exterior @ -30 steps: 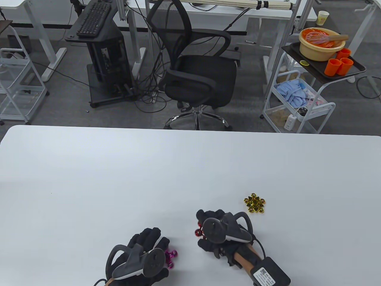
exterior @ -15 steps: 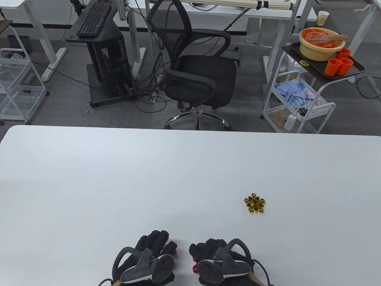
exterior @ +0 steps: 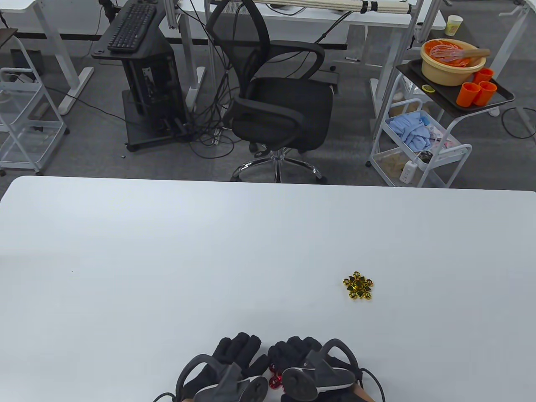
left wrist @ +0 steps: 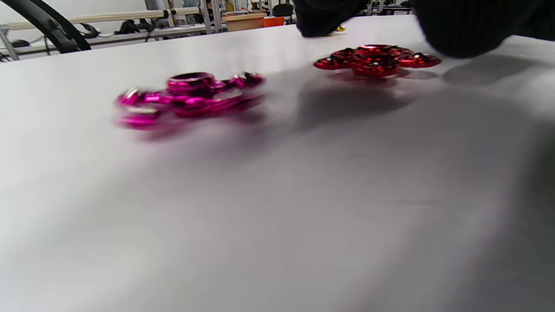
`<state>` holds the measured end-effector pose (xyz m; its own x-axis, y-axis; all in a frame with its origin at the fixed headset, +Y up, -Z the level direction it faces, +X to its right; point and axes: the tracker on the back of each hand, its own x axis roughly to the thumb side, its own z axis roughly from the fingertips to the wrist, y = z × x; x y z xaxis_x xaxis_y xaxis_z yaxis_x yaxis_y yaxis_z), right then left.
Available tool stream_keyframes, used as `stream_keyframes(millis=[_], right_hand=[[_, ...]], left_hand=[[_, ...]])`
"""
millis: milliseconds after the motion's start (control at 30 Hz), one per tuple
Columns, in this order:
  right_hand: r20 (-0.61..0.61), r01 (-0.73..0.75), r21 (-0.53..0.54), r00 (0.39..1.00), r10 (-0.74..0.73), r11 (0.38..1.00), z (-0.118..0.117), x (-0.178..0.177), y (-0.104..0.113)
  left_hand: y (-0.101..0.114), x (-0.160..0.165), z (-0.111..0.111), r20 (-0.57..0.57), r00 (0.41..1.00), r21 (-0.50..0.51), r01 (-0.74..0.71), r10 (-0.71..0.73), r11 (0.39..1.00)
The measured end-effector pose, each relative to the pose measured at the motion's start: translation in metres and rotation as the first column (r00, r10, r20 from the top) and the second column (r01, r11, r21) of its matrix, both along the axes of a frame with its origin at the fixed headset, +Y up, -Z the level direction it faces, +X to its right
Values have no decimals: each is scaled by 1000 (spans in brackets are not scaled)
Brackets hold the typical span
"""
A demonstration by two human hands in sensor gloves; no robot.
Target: Flick fidget spinner to spin
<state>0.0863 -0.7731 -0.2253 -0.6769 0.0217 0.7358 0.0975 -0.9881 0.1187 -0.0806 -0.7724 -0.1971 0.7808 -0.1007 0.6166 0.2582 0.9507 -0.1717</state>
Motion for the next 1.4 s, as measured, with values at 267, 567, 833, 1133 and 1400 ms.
stream_keyframes(millis=[267, 567, 833, 1133, 1400], right_hand=[[164, -23, -37, 986, 29, 999, 1, 26, -5], [301, 262, -119, 929, -216, 958, 5, 52, 36], [560, 154, 50, 814, -156, 987, -29, 110, 29], [773, 174, -43, 630, -77, 984, -131, 153, 3], [777, 89, -130, 628, 46, 987, -172, 139, -17]], left_hand=[[-16, 31, -5, 29, 997, -84, 75, -73, 994], [-14, 33, -7, 8, 999, -96, 44, -43, 994], [-9, 29, -5, 22, 999, -81, 27, -25, 996], [21, 5, -3, -29, 990, 30, -140, 140, 990], [19, -4, -9, -48, 990, 17, -131, 132, 991]])
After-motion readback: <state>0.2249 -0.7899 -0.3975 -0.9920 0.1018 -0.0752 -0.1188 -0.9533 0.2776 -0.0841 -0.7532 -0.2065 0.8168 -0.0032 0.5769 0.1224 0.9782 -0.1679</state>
